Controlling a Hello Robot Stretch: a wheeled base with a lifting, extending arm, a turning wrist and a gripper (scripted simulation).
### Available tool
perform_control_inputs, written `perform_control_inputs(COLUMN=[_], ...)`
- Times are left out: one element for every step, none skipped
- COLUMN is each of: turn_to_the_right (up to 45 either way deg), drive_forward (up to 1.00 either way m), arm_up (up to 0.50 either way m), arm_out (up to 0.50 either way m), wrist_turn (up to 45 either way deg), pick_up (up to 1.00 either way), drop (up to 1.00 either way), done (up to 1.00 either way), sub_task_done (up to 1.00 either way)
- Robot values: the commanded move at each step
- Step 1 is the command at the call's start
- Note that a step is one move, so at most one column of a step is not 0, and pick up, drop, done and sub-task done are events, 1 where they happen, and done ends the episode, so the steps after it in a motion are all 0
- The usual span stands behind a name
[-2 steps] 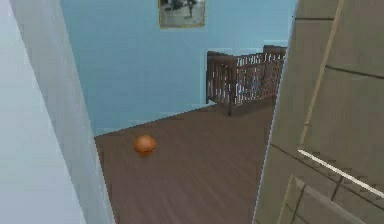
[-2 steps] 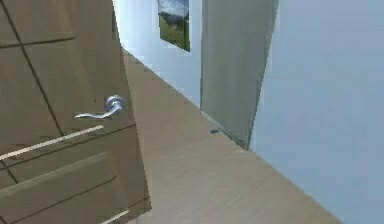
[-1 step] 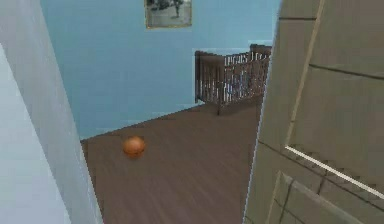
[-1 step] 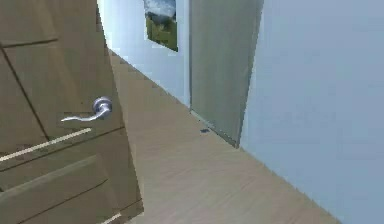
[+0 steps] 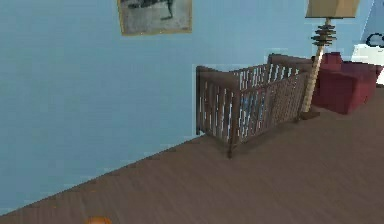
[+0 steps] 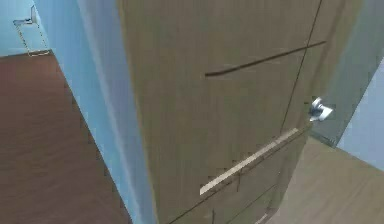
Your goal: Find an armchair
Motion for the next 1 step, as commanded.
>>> perform_control_inputs(turn_to_the_right=[30.0], drive_forward=[0.0], arm_up=[0.0], arm_out=[0.0], wrist_turn=[0.0], pick_up=[0.0], drop=[0.0], done=[0.0], sub_task_done=[0.0])
